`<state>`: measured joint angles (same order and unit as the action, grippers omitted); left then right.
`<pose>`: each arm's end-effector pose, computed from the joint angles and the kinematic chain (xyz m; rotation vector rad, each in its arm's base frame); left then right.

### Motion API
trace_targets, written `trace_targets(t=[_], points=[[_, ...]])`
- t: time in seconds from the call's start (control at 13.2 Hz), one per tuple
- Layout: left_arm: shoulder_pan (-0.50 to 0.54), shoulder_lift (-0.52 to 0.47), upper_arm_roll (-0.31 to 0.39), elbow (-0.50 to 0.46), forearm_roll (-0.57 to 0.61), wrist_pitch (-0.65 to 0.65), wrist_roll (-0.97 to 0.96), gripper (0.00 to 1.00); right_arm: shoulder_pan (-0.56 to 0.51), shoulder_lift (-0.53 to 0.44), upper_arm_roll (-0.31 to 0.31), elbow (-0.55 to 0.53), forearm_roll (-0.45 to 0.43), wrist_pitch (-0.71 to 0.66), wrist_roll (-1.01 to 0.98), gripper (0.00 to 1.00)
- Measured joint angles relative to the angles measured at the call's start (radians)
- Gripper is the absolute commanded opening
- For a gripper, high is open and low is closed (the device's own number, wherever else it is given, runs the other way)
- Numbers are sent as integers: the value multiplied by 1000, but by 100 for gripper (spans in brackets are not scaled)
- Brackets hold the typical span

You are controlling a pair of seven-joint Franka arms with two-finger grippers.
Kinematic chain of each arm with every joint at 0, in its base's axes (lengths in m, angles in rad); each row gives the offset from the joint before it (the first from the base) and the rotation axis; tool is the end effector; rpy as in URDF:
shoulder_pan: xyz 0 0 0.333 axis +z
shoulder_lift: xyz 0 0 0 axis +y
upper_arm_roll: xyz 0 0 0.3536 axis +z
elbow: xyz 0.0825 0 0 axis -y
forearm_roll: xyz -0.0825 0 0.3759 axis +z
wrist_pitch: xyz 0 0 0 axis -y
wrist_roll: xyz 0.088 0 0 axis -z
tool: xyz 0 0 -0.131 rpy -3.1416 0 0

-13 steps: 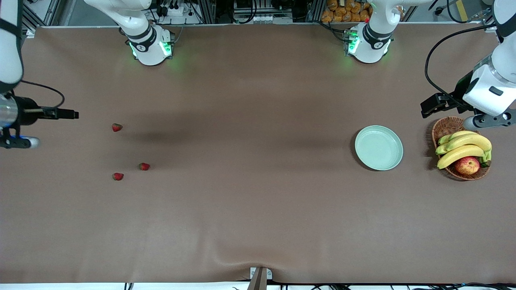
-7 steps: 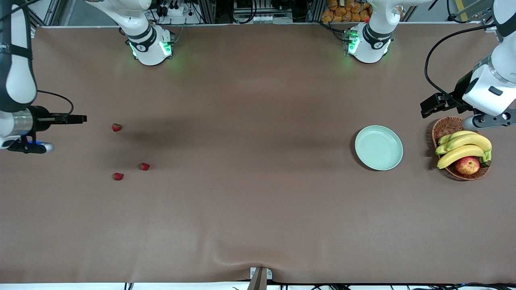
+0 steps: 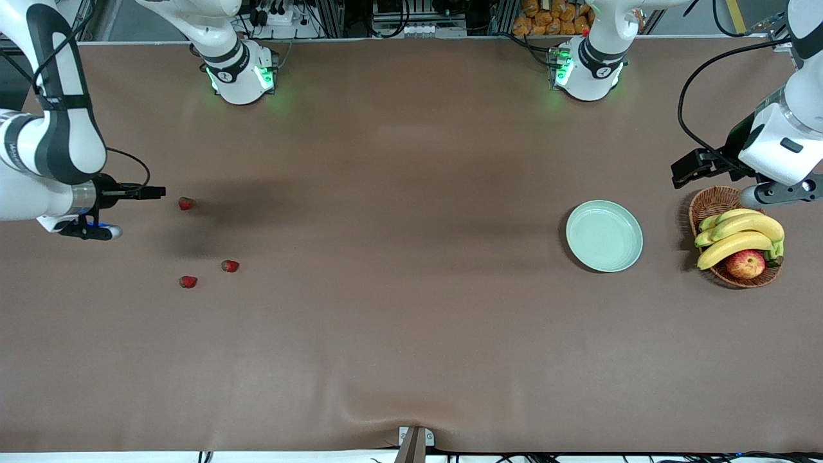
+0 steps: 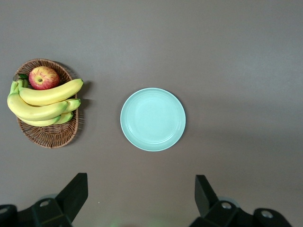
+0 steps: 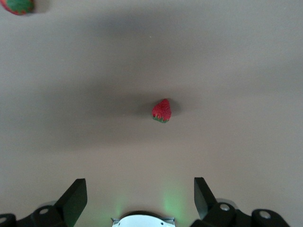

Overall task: Collect all strawberries into plate
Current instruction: 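Grasp a strawberry with the right gripper and lift it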

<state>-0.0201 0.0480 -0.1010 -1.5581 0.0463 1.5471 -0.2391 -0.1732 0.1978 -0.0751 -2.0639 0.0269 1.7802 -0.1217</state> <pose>0.5548 -0.0599 0.6157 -3.0840 -0.1817 0.0778 0.4953 -0.1218 0.3309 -2.9531 0.2082 0.7107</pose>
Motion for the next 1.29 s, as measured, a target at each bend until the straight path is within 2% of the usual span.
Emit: trace_targets(t=[0.38, 0.61, 0.99, 1.29], points=[[3, 13, 1, 0, 0, 0, 0, 100, -31, 6, 0, -184, -2, 230, -1, 100], [4, 14, 2, 0, 0, 0, 0, 100, -31, 28, 3, -207, -2, 287, -1, 100], [8, 26, 4, 0, 0, 0, 0, 100, -31, 122, 8, -211, -2, 407, -62, 100], [8, 27, 4, 0, 0, 0, 0, 100, -31, 171, 9, -211, -3, 445, -123, 100]])
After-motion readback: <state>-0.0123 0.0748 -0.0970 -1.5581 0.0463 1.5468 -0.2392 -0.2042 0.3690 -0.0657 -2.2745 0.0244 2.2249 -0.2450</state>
